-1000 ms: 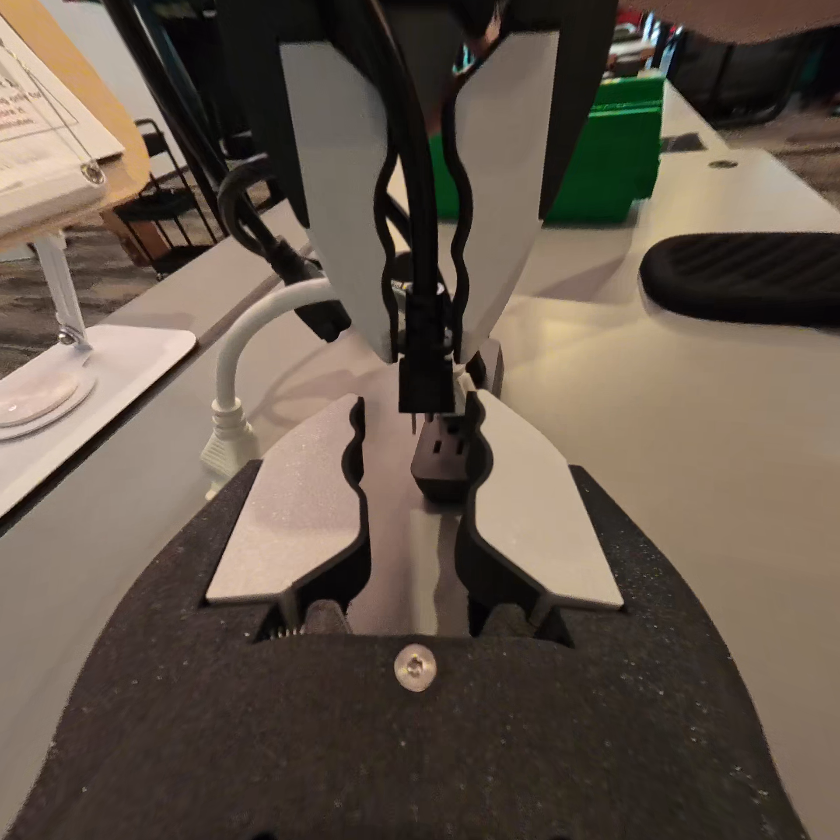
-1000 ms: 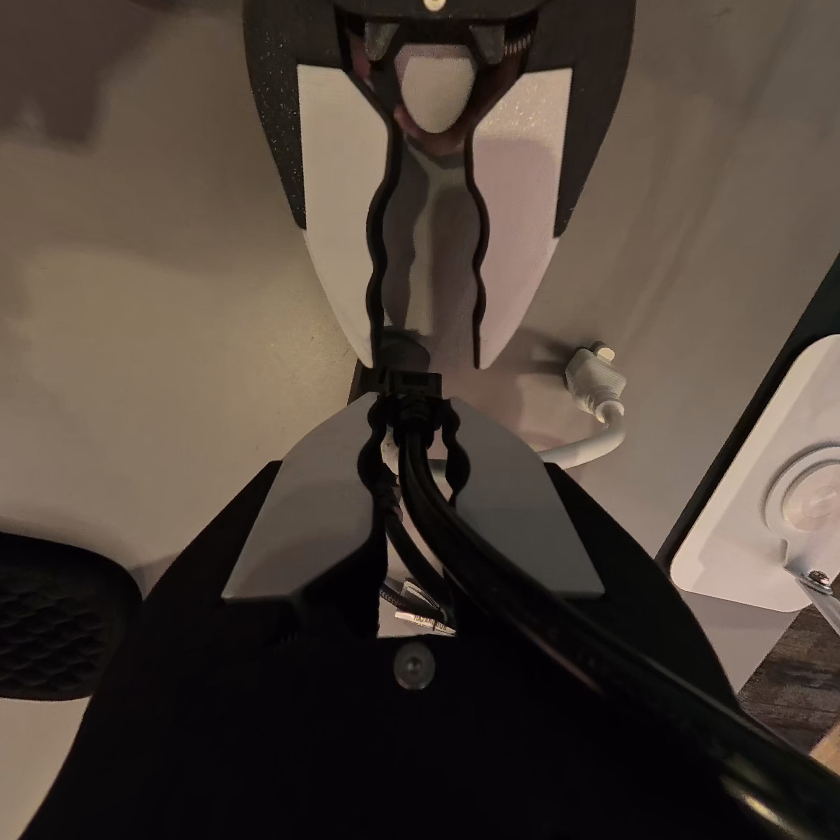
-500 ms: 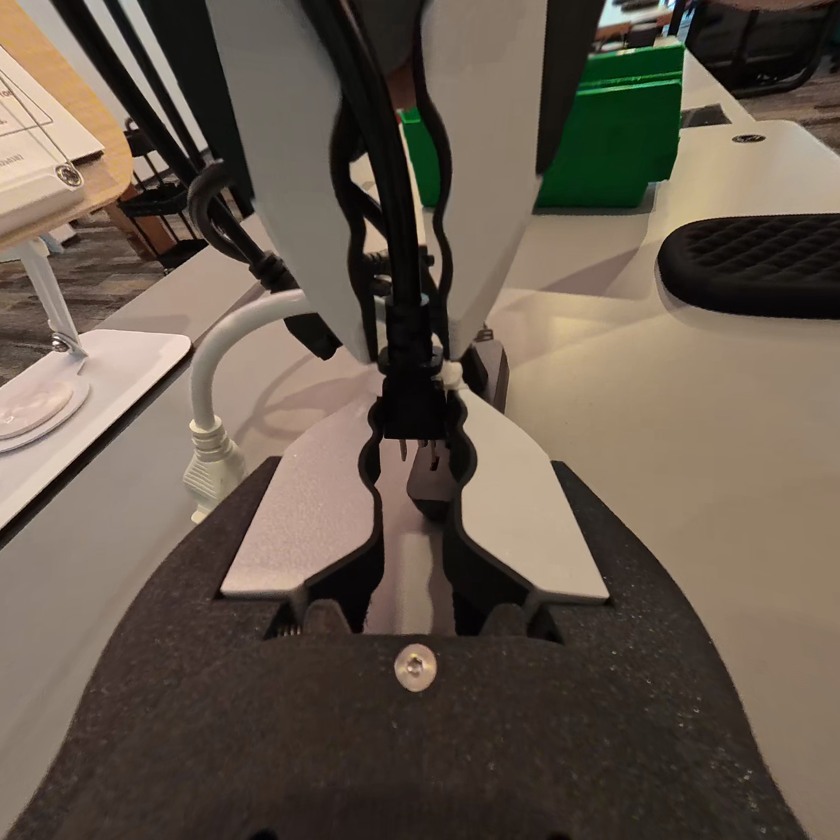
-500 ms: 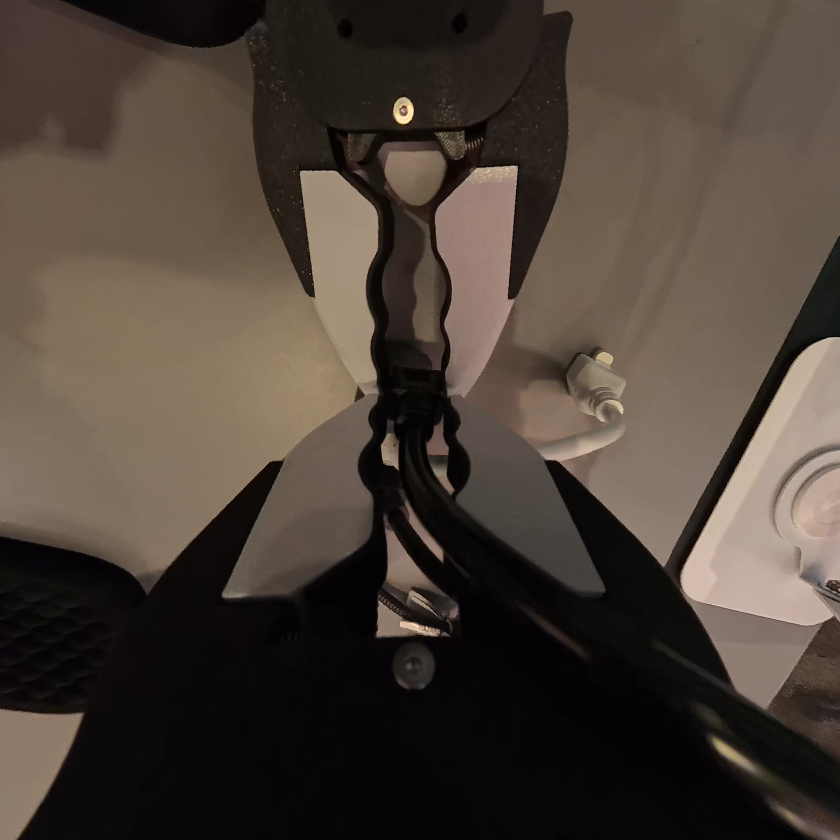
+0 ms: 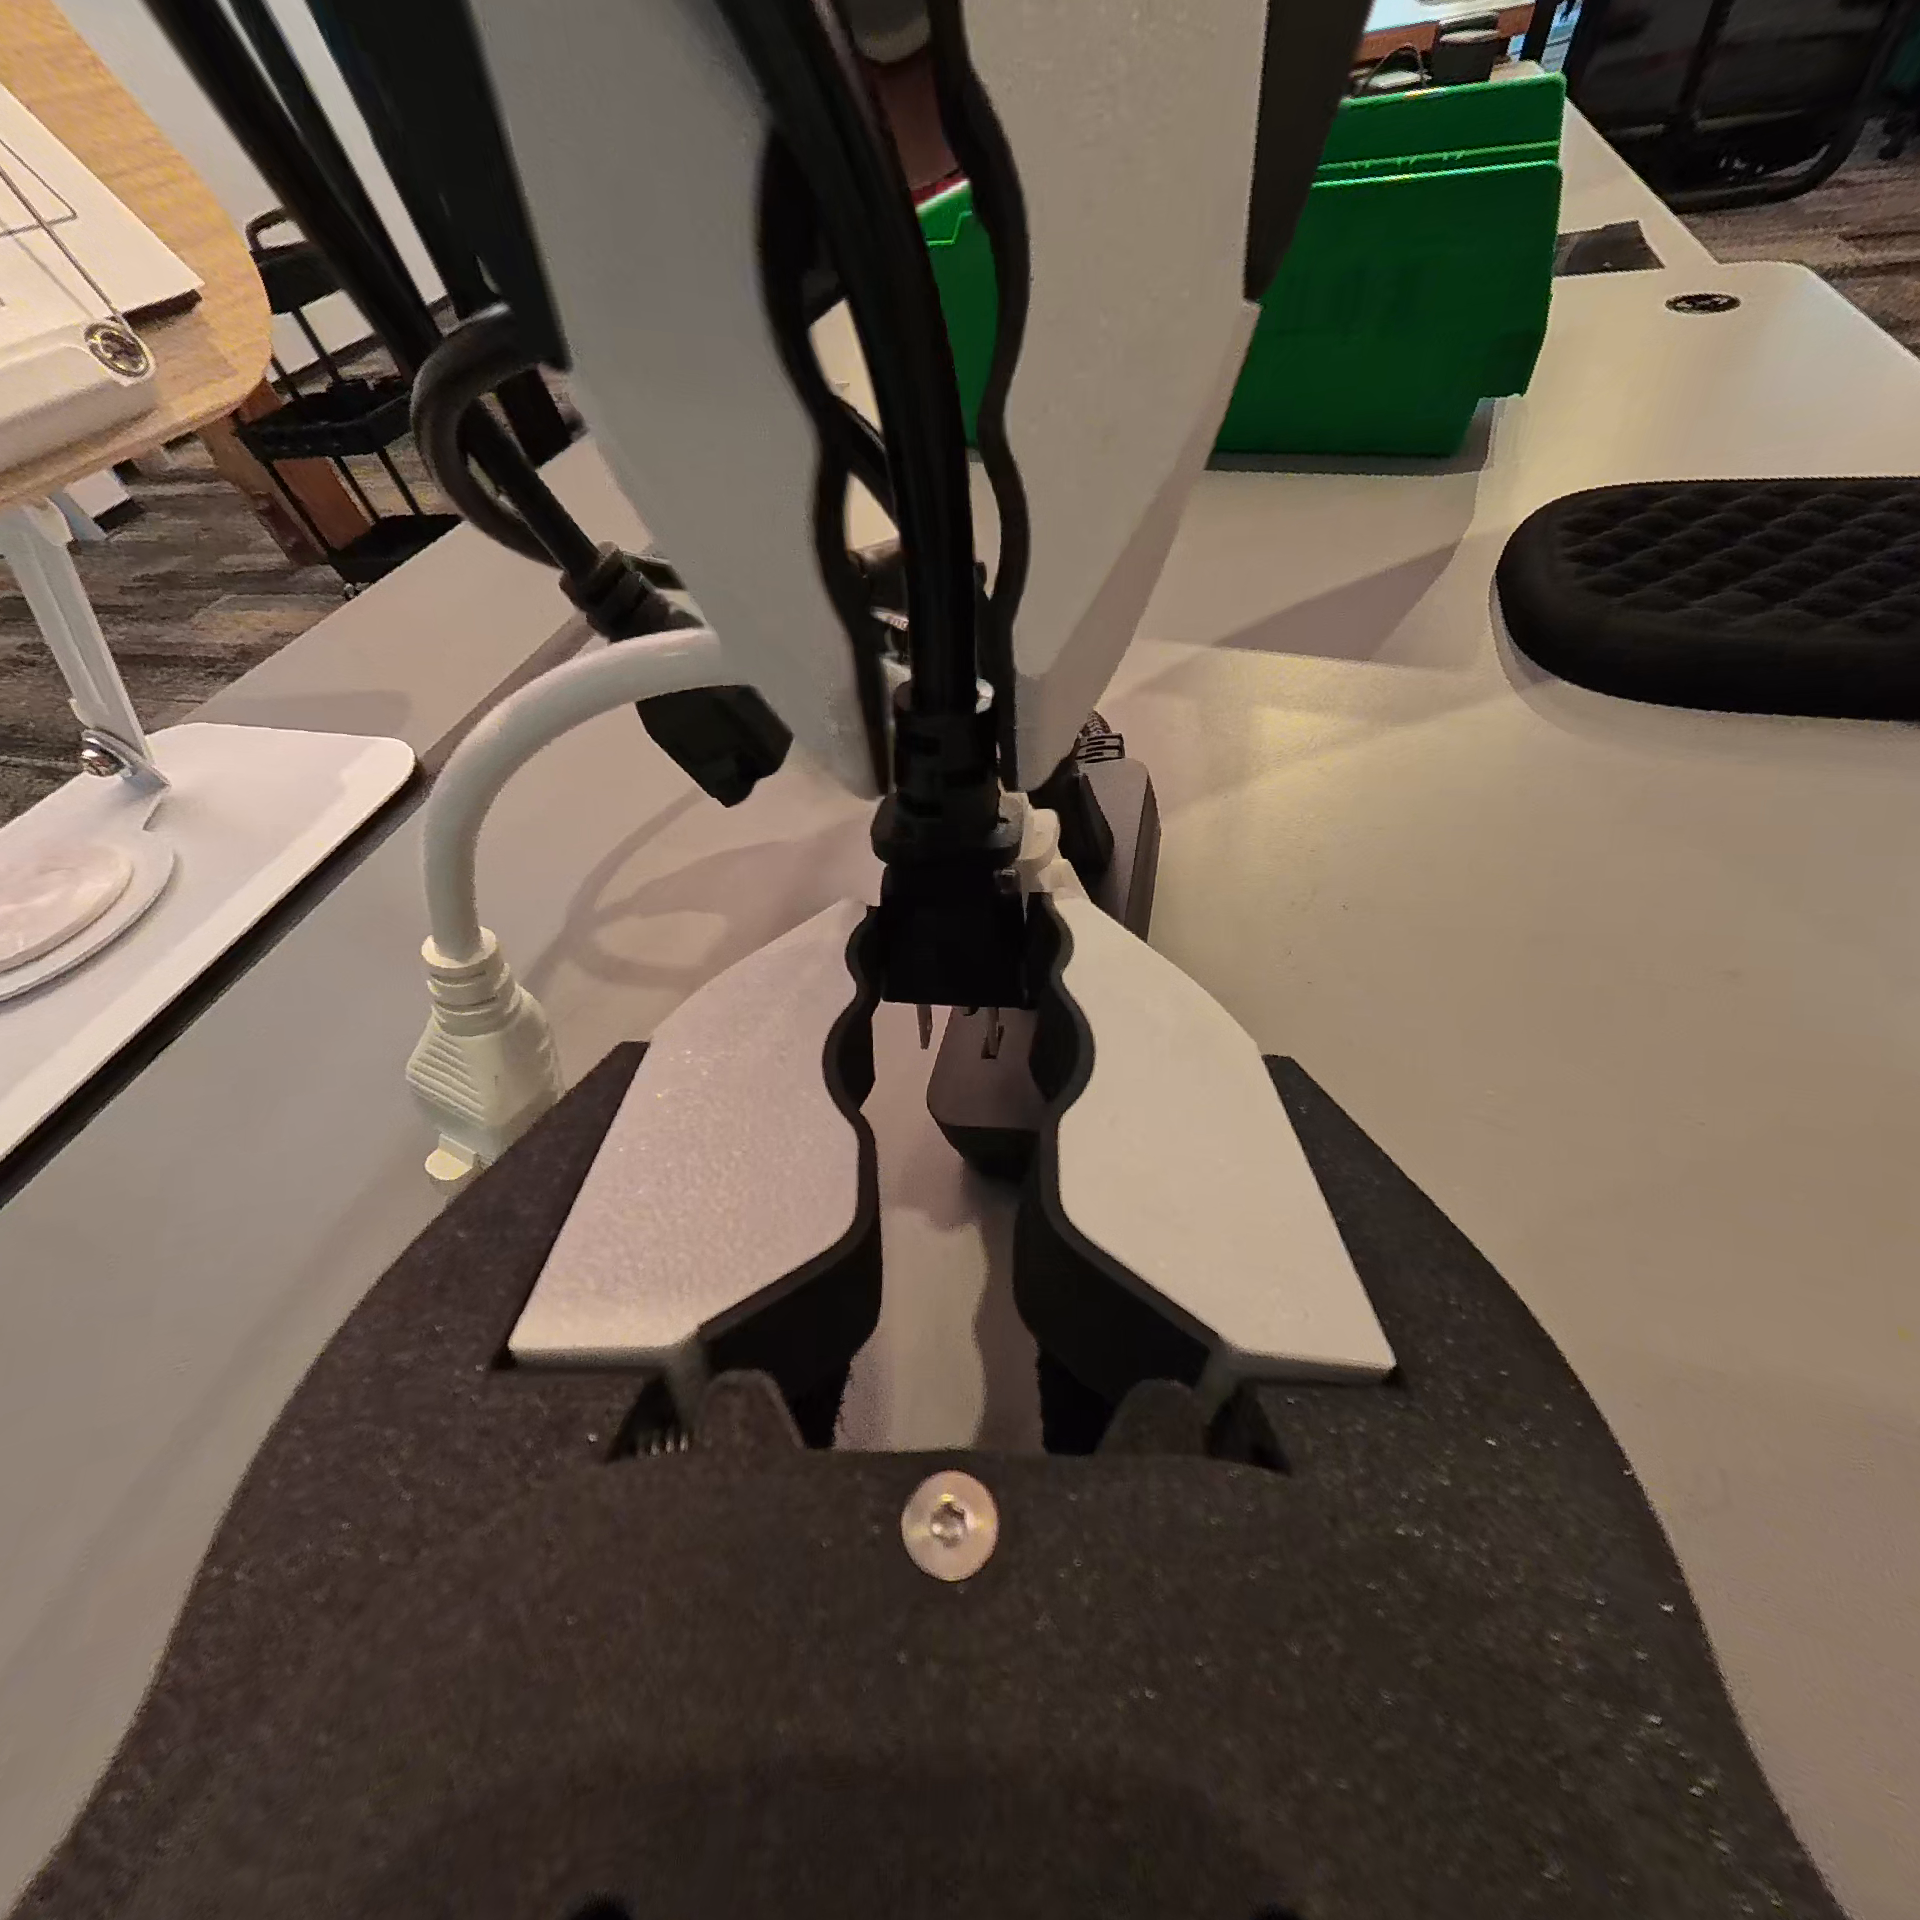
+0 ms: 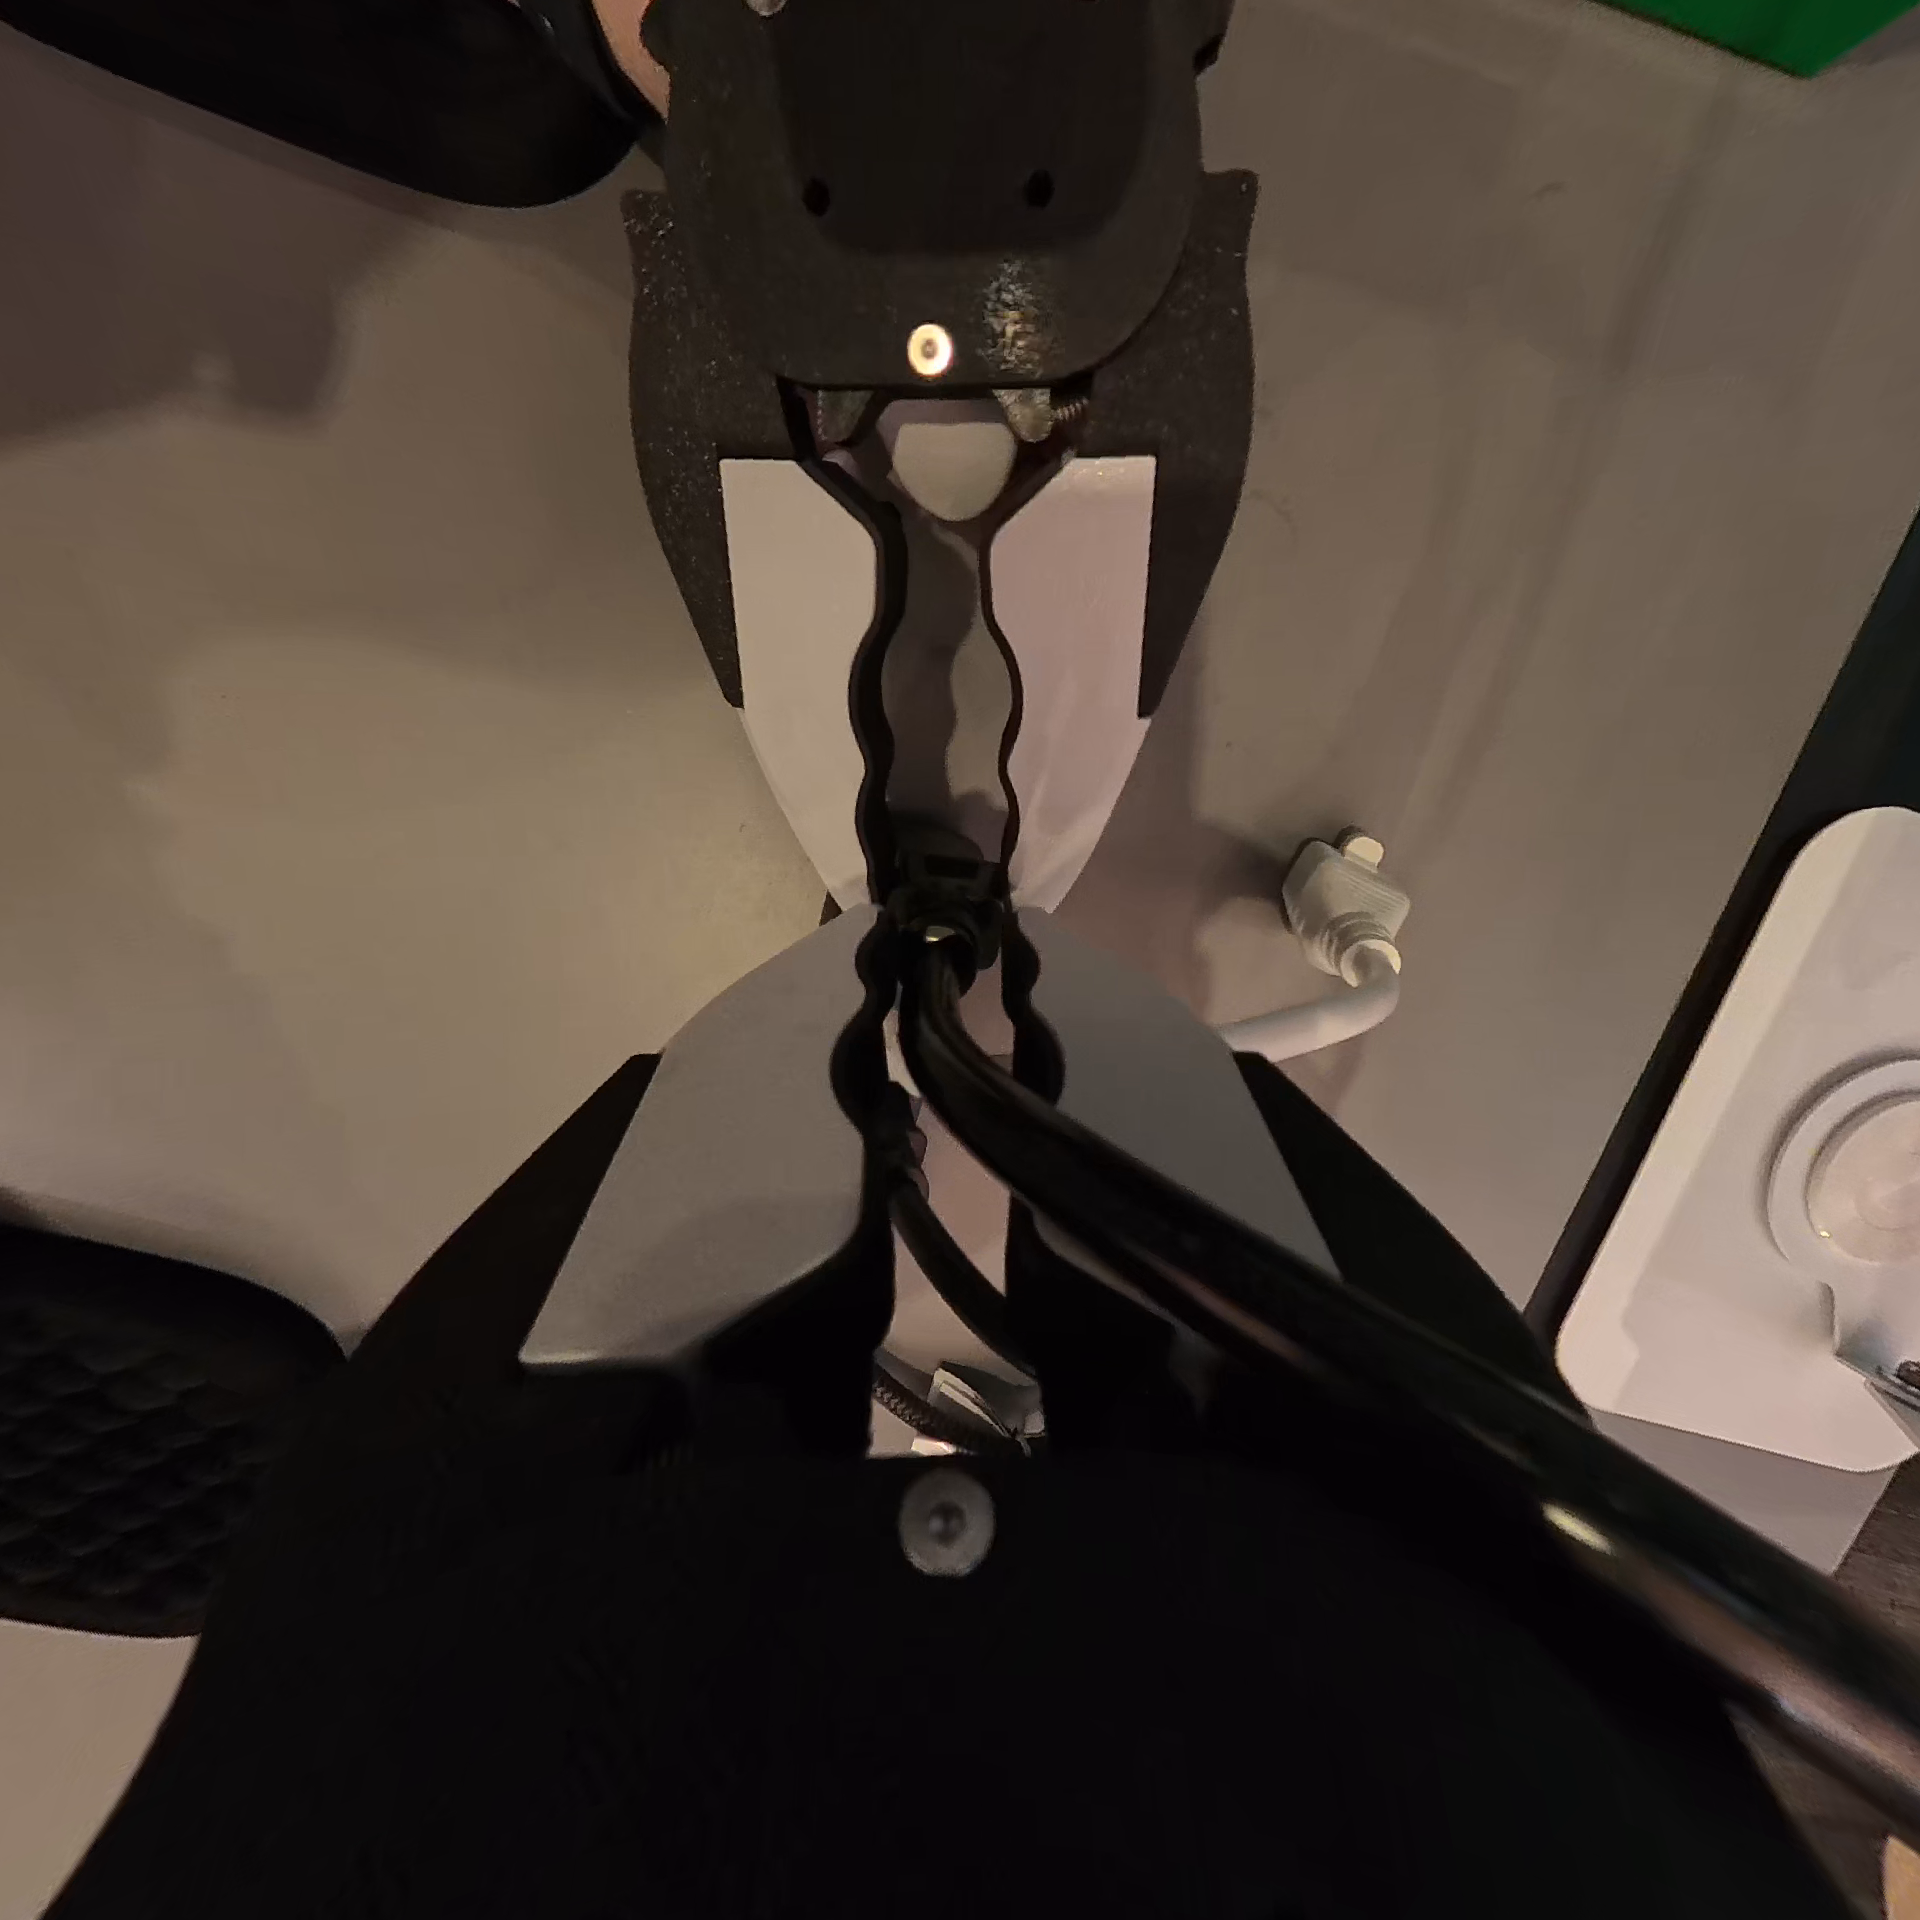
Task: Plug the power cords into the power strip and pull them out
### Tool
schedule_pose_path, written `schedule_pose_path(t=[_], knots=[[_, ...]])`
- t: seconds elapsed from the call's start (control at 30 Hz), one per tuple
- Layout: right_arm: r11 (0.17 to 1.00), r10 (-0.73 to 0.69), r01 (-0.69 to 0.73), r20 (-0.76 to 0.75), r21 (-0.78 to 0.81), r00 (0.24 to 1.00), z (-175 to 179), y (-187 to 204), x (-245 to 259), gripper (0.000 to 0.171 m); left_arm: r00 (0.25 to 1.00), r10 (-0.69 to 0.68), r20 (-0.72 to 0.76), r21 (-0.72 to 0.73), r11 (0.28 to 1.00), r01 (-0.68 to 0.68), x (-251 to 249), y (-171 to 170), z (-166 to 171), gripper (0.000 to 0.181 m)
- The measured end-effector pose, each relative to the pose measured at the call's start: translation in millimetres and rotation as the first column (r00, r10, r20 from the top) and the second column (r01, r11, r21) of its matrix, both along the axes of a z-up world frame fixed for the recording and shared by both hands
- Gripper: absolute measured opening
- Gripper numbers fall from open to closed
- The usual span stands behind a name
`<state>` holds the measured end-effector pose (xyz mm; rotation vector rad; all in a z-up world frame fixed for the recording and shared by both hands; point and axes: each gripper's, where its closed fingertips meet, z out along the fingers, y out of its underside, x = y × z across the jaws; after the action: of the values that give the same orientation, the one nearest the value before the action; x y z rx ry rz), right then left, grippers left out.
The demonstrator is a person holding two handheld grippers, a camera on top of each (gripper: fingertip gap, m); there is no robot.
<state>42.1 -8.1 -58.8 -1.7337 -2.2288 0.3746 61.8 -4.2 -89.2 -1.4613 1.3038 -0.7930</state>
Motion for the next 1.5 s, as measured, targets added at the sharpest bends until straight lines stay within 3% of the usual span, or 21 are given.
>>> schedule_pose_path(t=[0.23, 0.33, 0.53, 0.7, 0.77, 0.8, 0.97, 1.27, 1.5], knots=[[1.0, 0.009, -0.009, 0.033, -0.01, 0.999, -3.4, -3.4, 2.5, 0.015, 0.999, -0.017, -0.035, 0.034, 0.999, 0.018, 1.4, -4.5, -3.1, 0.027], [1.0, -0.009, 0.008, 0.071, 0.008, 0.997, -10.6, 1.9, 6.4, 0.014, 0.986, 0.027, -0.162, 0.065, 0.998, -0.016, -8.5, 0.5, -24.2, 0.045], [1.0, -0.023, 0.024, 0.08, -0.016, 0.997, -17.4, -2.8, 5.3, 0.014, 0.974, -0.014, -0.227, -0.059, 0.998, 0.0, -11.0, -2.4, -36.6, 0.025], [0.998, -0.041, 0.045, 0.087, -0.042, 0.995, -17.3, -2.7, 5.6, 0.014, 0.975, -0.038, -0.217, -0.156, 0.988, 0.003, -11.5, -2.9, -37.9, 0.025], [0.998, -0.04, 0.044, 0.089, -0.047, 0.995, -17.2, -2.4, 5.6, 0.014, 0.977, -0.071, -0.199, -0.18, 0.983, 0.035, -11.3, -8.4, -35.8, 0.032], [0.998, -0.04, 0.045, 0.089, -0.049, 0.995, -17.2, -2.3, 5.5, 0.014, 0.973, -0.104, -0.204, -0.203, 0.977, 0.061, -11.9, -13.5, -37.3, 0.047], [0.998, -0.028, 0.032, 0.079, -0.05, 0.996, -17.1, -3.3, 5.5, 0.014, 0.913, -0.1, -0.396, -0.207, 0.978, 0.017, -12.2, -13.8, -66.3, 0.05], [0.999, -0.015, 0.017, 0.06, -0.033, 0.998, -17.9, -7.6, 6.6, 0.015, 0.927, -0.15, -0.343, -0.293, 0.955, 0.046, -5.5, -16.5, -61.0, 0.044], [0.999, -0.004, 0.005, 0.054, -0.033, 0.999, -17.8, -8.9, 6.5, 0.015, 0.925, -0.145, -0.352, -0.262, 0.964, 0.052, -5.8, -16.8, -61.4, 0.044]])
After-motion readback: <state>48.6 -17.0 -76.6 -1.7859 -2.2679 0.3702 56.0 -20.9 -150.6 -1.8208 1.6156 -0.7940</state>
